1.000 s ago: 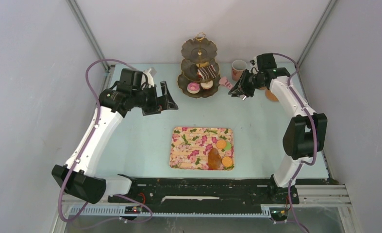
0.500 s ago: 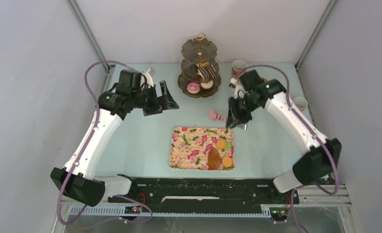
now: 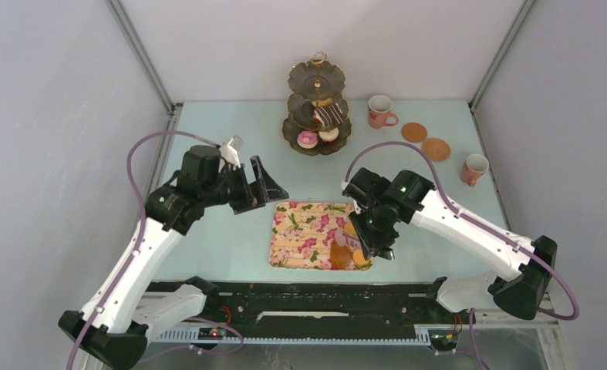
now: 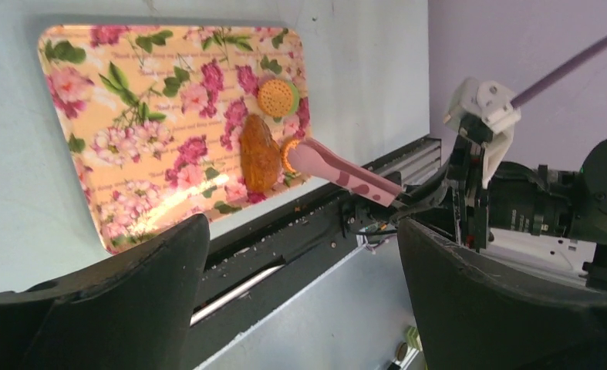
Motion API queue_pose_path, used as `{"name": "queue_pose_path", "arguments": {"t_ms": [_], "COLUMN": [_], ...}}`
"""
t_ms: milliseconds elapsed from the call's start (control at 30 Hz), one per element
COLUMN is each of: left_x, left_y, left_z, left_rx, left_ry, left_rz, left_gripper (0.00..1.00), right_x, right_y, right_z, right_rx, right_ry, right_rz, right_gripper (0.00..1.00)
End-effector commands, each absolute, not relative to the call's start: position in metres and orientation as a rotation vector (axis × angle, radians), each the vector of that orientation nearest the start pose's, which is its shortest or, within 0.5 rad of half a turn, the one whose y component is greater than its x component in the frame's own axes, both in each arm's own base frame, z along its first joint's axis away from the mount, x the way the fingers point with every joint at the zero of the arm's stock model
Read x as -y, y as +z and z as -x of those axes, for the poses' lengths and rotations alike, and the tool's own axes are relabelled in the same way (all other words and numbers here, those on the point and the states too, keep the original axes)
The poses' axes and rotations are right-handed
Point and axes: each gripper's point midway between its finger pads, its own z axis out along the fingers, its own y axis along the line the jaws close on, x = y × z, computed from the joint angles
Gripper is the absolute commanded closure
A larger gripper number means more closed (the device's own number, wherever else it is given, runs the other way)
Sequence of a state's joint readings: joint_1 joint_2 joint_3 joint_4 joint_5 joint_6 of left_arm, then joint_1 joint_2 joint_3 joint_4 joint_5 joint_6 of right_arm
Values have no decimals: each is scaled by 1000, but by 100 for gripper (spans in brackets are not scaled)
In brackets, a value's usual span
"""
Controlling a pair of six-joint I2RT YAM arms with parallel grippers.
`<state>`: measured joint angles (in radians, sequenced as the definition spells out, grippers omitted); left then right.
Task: Serve the afternoon tea
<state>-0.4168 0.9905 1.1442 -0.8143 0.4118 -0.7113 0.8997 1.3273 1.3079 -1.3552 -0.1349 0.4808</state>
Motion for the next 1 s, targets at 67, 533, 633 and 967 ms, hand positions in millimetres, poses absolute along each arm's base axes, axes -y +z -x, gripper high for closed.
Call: {"name": "queue_pose_path", "arguments": {"t_ms": [67, 533, 633, 967], "left_x": [201, 200, 201, 202], "left_y": [280, 285, 286, 282], "left_z": [-194, -192, -193, -194], "left_rx": [-2318, -2314, -2317, -2332], "left_ry": [-1092, -1075, -1076, -1069], "left_rz": [154, 136, 132, 123], "left_gripper": [2, 2, 2, 2], "right_x": [-192, -202, -204, -204], "right_y": [173, 151, 148, 136], "right_z": [-98, -91, -91, -89], "right_rx": [-2988, -3021, -3028, -3043], "right_ry": [296, 349, 348, 259], "right_rz": [583, 641, 655, 723], "right_gripper": [73, 63, 62, 59]}}
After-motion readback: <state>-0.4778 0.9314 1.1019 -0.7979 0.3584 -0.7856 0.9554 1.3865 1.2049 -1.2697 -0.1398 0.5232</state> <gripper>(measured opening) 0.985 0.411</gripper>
